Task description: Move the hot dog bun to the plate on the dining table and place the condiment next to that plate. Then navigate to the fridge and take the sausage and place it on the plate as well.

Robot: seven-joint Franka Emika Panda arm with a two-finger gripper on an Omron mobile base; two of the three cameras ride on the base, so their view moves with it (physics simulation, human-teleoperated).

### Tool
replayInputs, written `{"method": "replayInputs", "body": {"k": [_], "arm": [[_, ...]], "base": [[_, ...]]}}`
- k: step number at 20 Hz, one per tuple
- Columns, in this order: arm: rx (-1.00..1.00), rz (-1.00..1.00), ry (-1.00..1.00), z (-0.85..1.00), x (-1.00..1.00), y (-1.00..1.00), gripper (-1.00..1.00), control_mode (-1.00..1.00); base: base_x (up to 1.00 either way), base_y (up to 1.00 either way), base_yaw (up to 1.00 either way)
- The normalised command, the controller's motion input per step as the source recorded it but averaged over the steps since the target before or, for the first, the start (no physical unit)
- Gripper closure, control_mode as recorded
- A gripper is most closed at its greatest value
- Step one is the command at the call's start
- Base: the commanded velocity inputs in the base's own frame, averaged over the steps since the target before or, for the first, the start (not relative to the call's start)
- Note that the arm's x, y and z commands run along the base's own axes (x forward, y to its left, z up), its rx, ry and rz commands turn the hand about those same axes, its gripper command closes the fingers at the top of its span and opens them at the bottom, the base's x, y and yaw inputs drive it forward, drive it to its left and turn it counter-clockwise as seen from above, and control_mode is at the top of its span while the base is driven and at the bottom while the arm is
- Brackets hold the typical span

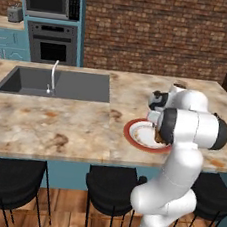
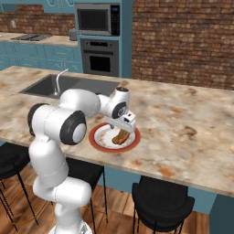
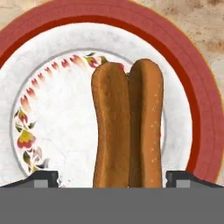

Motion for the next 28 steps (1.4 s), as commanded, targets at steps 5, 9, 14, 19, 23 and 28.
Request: {"method": "replayInputs", "body": {"k": [5,9,14,19,23,28], "arm": [[-0.01,0.00,-0.11,0.99,-0.77,0.07,-1.00,-1.00],[0.00,0.01,-0.15,0.92,-1.00,0.24,-1.00,-1.00],[-0.04,0.01,-0.12,0.70,-1.00,0.44,-1.00,-1.00],[-0.11,0.00,-0.01,0.31,-1.00,0.66,-1.00,-1.00],[-0.16,0.00,0.00,0.01,-0.95,0.81,-1.00,-1.00],[-0.11,0.00,0.00,0.00,-0.62,0.56,-1.00,-1.00]], "base": [[0.00,0.00,0.00],[0.00,0.00,0.00],[0.00,0.00,0.00],[0.00,0.00,0.00],[0.00,0.00,0.00],[0.00,0.00,0.00]]}}
